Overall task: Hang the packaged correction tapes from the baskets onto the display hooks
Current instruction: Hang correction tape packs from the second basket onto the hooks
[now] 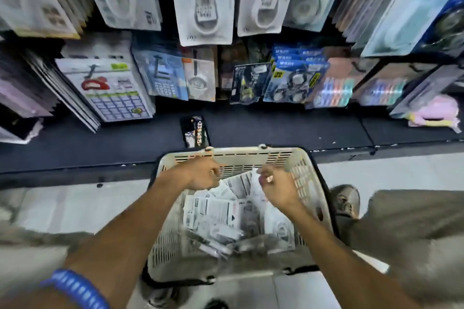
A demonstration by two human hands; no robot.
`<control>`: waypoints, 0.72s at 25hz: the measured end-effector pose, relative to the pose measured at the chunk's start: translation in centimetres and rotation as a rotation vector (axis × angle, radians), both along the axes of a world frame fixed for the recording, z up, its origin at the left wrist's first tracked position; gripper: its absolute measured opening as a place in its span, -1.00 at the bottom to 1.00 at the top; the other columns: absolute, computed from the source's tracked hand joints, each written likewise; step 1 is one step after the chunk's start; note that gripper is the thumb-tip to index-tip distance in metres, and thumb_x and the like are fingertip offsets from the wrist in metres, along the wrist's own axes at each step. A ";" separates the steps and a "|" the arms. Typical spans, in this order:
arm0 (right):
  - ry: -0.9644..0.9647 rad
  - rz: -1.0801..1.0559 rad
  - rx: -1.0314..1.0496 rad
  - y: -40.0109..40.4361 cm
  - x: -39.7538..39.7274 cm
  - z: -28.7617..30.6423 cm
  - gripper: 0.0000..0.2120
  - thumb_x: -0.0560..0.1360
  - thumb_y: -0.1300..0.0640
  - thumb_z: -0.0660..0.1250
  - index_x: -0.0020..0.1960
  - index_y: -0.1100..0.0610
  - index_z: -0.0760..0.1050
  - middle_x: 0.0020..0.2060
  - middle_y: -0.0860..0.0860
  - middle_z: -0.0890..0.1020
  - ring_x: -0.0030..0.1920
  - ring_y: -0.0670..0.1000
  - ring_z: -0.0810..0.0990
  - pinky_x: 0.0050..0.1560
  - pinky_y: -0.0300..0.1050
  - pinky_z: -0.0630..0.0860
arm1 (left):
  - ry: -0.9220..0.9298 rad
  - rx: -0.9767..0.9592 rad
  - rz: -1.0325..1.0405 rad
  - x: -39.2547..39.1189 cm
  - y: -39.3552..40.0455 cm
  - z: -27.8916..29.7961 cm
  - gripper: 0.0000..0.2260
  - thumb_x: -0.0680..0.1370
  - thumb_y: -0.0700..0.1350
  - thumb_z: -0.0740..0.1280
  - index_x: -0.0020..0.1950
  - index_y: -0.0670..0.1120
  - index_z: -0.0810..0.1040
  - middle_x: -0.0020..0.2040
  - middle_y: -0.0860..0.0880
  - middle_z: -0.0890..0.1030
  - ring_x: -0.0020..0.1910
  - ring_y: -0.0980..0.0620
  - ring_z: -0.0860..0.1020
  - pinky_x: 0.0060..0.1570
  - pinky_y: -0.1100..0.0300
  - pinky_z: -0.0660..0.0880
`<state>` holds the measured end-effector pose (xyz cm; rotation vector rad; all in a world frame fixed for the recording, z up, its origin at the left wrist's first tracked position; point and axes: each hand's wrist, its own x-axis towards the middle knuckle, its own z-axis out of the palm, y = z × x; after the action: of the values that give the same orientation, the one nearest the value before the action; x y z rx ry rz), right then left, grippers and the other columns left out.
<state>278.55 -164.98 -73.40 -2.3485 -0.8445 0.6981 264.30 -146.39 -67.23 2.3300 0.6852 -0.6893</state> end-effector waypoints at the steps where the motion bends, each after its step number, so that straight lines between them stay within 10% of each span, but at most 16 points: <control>1: 0.054 0.158 -0.193 -0.9 -1.0 -2.2 -0.77 0.53 0.29 0.33 0.13 0.17 0.66 0.10 0.13 0.71 0.04 0.09 0.67 0.11 -0.07 0.55 | 0.181 -0.048 -0.064 -1.1 -0.8 -2.6 -0.68 0.59 -0.01 0.39 0.33 -0.03 0.57 0.31 -0.04 0.57 0.23 -0.07 0.56 0.19 0.16 0.48; 4: 0.068 0.339 -0.396 -1.3 -1.9 -5.6 -0.66 0.53 0.18 0.35 0.29 0.14 0.59 0.24 0.12 0.65 0.26 0.15 0.59 0.21 -0.08 0.51 | 0.528 -0.109 -0.178 -3.6 -1.5 -7.9 -0.57 0.55 -0.01 0.41 0.42 -0.01 0.52 0.37 -0.03 0.53 0.25 -0.06 0.57 0.11 0.11 0.54; 10: -0.035 0.523 -0.418 3.6 -3.0 -8.6 -0.46 0.52 0.08 0.35 0.47 0.12 0.35 0.37 0.14 0.51 0.37 0.19 0.45 0.34 0.01 0.43 | 0.085 -0.078 0.362 -1.2 0.5 -11.6 -0.68 0.56 -0.11 0.38 0.31 0.02 0.54 0.29 -0.10 0.61 0.14 -0.10 0.61 0.18 0.03 0.56; 18: 0.068 0.431 -0.629 6.9 -2.9 -13.3 -0.37 0.44 -0.09 0.46 0.41 0.15 0.39 0.31 0.12 0.56 0.33 0.15 0.51 0.36 0.07 0.35 | 0.148 -0.153 0.518 -2.5 -0.4 -17.3 -0.34 0.55 -0.25 0.27 0.64 -0.04 0.17 0.58 -0.09 0.35 0.47 -0.12 0.42 0.40 0.03 0.42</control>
<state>275.68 -158.05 -86.74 -2.6718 -1.2605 1.3819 261.79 -146.74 -84.56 1.8599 1.2005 -0.6465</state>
